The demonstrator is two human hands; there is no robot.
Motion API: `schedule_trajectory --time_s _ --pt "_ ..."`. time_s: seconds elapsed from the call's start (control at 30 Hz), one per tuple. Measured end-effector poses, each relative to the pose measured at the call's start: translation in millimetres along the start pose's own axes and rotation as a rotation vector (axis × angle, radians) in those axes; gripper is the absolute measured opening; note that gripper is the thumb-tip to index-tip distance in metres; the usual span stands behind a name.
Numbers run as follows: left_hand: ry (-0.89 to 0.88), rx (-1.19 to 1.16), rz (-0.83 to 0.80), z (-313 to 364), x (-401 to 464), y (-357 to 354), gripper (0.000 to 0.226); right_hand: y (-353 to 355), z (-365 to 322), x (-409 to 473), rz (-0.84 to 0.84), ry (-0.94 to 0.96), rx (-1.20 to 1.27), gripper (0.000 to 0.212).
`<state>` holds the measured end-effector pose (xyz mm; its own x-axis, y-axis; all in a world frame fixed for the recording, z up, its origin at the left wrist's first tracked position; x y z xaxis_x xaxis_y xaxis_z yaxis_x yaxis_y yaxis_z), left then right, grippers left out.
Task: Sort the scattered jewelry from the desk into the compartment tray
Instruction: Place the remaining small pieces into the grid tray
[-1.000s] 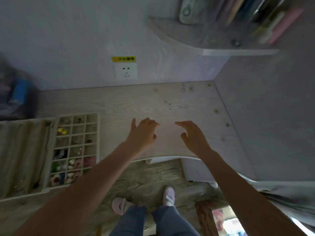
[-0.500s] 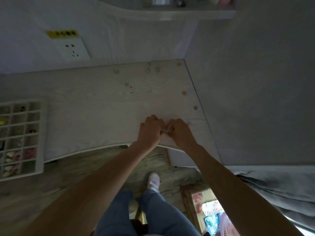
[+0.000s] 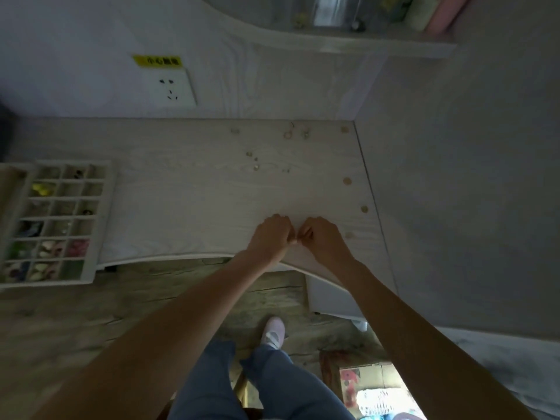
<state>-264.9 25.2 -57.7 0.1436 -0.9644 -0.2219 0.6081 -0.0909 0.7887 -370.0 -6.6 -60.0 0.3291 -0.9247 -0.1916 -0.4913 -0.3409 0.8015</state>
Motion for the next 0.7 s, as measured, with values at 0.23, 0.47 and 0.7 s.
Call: schedule_trajectory --time_s 0.23,0.47,0.7 --pt "0.126 -0.319 0.277 -38.6 -16.8 76.8 0.005 -2.8 -62.1 12.2 -0.028 -0.026 0.416 0.026" --pt "0.263 -0.416 0.417 -98.7 -48.1 148.1 0.003 -32.2 -155.6 20.3 -0.108 0.095 0.514 0.02" --pt "0.313 -0.546 0.455 -165.4 -79.3 200.4 0.01 -77.0 -235.6 20.9 -0.143 0.17 0.547 0.023"
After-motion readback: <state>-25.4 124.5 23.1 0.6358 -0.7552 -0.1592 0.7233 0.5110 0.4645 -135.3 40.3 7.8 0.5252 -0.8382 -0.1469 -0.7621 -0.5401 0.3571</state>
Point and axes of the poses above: each hand's wrist, its own x-axis towards the middle knuckle, its own y-axis out of the back of the hand, z = x × y, the point moved 5 cm from there along x, towards the middle knuckle, and after that the axes turned 10 degrees about z, right-handed, at the moved point
